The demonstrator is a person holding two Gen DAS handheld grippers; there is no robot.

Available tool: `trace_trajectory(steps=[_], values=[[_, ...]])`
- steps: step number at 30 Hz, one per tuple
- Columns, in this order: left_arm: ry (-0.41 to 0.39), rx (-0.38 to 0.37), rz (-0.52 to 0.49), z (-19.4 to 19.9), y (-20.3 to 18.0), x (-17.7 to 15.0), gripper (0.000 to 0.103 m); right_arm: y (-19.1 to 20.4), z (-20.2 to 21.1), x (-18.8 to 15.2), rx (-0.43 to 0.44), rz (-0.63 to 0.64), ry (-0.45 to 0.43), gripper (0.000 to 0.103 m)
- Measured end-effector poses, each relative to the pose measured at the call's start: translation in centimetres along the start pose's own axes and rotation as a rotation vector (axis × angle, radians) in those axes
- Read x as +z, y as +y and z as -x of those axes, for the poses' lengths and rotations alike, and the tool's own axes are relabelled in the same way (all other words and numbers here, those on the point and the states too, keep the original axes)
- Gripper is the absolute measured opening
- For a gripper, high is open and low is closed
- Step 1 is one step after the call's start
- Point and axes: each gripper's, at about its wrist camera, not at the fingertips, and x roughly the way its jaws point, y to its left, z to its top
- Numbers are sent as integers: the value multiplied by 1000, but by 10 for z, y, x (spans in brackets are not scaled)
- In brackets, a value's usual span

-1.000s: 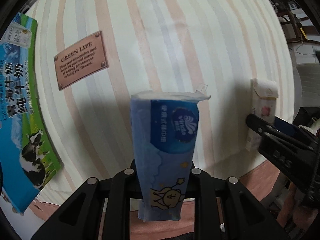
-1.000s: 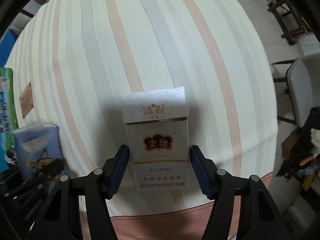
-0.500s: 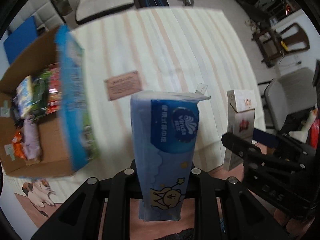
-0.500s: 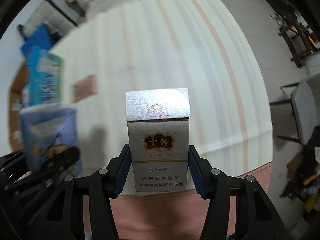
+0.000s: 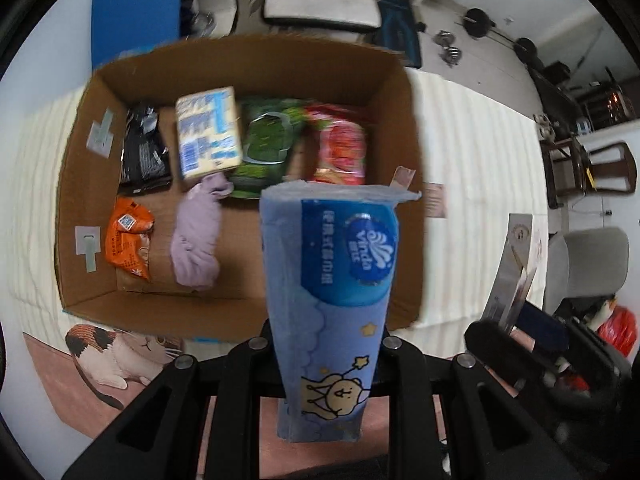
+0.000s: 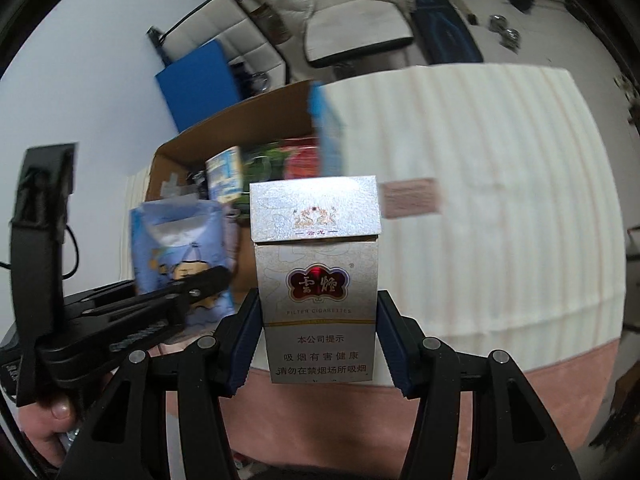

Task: Organize soft objects
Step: 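Lower the tissue pack and card box into the box, open both tools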

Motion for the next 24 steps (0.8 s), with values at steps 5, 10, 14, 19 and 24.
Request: trace_trajectory(steps=[5, 10, 14, 19, 24], values=[[87, -67, 81, -28, 44, 23, 19, 34, -43, 13, -70, 22, 29, 58], [140, -133, 125, -49, 62, 38, 19, 36, -76, 28, -97, 7, 68, 58], [175, -160, 113, -59, 62, 43, 21, 31, -102, 33, -106, 11, 93, 58], [213, -180, 128, -69, 64, 44, 41, 21, -115, 34, -86, -26, 121, 59], [174, -154, 103, -64, 57, 45, 83, 16, -114, 32, -107, -27, 134, 82]])
